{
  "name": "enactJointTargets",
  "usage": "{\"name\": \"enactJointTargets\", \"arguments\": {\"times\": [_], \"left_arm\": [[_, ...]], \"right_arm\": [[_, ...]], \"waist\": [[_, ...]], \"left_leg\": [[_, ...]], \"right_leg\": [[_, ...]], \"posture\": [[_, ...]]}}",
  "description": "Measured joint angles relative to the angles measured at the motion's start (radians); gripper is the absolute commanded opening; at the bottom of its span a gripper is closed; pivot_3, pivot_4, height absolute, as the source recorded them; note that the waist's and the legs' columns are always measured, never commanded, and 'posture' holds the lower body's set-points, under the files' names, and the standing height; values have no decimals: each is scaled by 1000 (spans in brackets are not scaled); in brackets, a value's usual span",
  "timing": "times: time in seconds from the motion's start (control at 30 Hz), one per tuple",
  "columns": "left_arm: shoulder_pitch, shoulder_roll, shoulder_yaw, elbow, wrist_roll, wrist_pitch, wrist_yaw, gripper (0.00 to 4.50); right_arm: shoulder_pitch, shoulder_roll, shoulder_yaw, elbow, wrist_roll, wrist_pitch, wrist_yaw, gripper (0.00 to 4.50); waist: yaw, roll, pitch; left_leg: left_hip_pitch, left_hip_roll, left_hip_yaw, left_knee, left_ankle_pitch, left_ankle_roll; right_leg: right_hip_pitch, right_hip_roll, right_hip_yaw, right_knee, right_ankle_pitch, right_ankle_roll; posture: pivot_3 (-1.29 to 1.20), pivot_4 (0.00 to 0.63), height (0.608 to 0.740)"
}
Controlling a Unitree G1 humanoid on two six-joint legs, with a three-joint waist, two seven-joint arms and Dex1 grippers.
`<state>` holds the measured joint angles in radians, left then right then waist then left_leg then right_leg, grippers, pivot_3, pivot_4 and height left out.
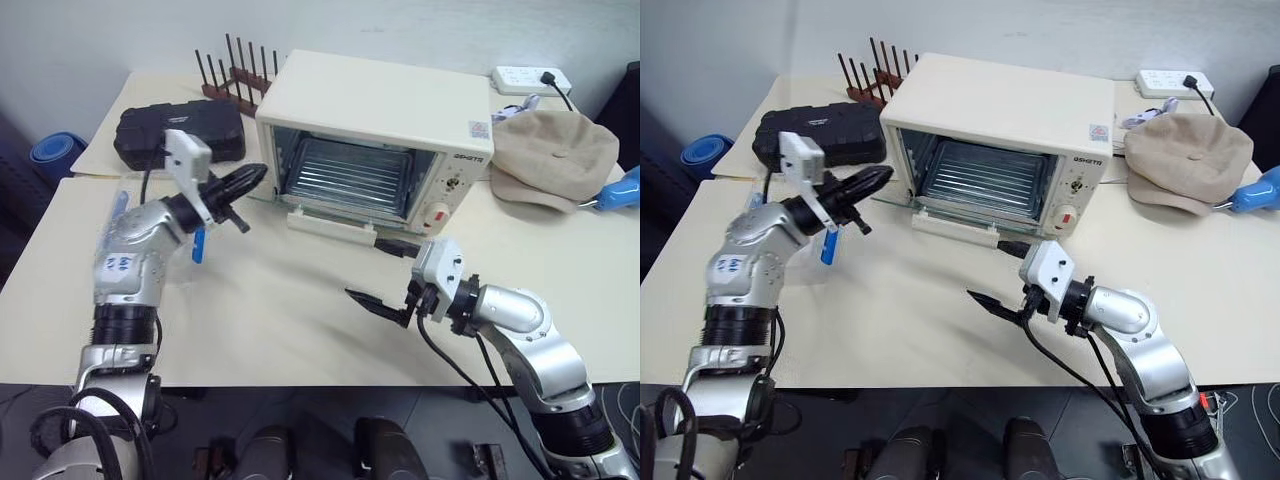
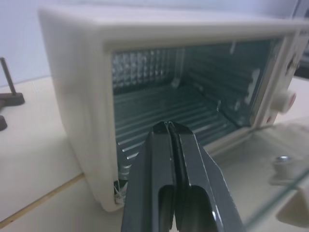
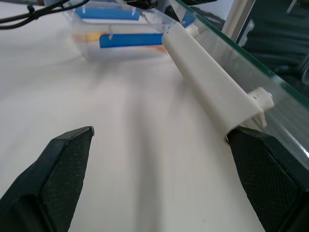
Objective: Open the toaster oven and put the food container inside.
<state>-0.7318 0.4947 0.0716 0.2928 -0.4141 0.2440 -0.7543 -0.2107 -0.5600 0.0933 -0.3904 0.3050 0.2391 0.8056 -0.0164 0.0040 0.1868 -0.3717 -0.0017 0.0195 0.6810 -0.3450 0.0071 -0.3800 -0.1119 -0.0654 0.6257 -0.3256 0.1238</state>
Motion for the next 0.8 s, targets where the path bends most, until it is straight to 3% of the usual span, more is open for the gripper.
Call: {"name": "enactJointTargets", "arguments": {"times": [0.13, 0.37, 0.6, 0.7, 0.8], "left_arm": [[19, 39, -76, 1, 71, -72, -119, 28], [141, 99, -135, -57, 164, -39, -169, 28], [247, 15, -161, -216, 193, 31, -52, 28], [331, 4, -113, -317, 128, 81, -41, 575], [447, 1, 19, -478, -24, 151, -38, 1503]], "right_arm": [[130, -29, -39, -19, -10, -38, 3, 4500], [440, -81, -255, -24, 15, -168, 48, 4500], [428, -51, -384, 37, 151, -278, 99, 4500], [354, -34, -383, 67, 209, -259, 96, 4500], [282, -20, -375, 82, 241, -255, 96, 4500]], "waist": [[11, 0, 0], [22, 0, 0], [23, -1, 0], [10, 0, 0], [11, 0, 0]], "left_leg": [[0, 0, 0, 1, 0, 0], [1, 2, 0, 2, 1, 2], [2, 3, 0, 1, 2, 3], [2, 5, 0, 1, 2, 2], [2, 7, -1, 1, 2, 1]], "right_leg": [[1, 0, 0, 0, 0, 0], [4, -2, 1, -1, 1, 2], [5, -2, 3, -2, 2, 4], [4, -2, 3, -2, 2, 3], [4, -3, 3, -3, 2, 3]], "posture": [[0, 150, 740], [0, 150, 740], [0, 150, 740], [0, 150, 740], [0, 150, 740]]}}
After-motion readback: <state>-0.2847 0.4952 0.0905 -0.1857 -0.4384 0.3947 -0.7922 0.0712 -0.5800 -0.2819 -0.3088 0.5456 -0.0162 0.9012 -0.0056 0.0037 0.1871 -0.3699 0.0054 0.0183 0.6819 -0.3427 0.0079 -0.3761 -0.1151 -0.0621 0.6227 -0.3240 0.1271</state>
